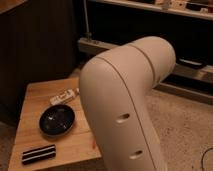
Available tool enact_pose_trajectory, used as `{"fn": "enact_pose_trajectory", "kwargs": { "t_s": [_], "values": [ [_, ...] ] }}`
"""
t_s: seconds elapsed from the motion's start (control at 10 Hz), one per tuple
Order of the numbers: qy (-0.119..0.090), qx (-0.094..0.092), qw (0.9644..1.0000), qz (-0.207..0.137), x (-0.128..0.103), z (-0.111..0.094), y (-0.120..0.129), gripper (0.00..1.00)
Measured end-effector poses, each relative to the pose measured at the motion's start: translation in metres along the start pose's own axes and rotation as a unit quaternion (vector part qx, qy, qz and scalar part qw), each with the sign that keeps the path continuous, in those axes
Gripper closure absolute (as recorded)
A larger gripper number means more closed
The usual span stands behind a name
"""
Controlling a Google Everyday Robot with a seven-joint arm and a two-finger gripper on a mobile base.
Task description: Drag the pepper across the table
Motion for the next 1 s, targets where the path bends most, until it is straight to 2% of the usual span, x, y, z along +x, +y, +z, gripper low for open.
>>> {"fn": "enact_pose_trajectory", "kwargs": {
  "t_s": [0.4,0.8,1.0],
  "values": [
    [-0.001,0.0,1.0,0.001,0.0,-0.002,0.0,0.7],
    [-0.007,0.009,0.9995,-0.031,-0.001,-0.001,0.034,0.7],
    [-0.008,0.012,0.9991,-0.039,-0.001,-0.002,0.037,0.7]
  ]
}}
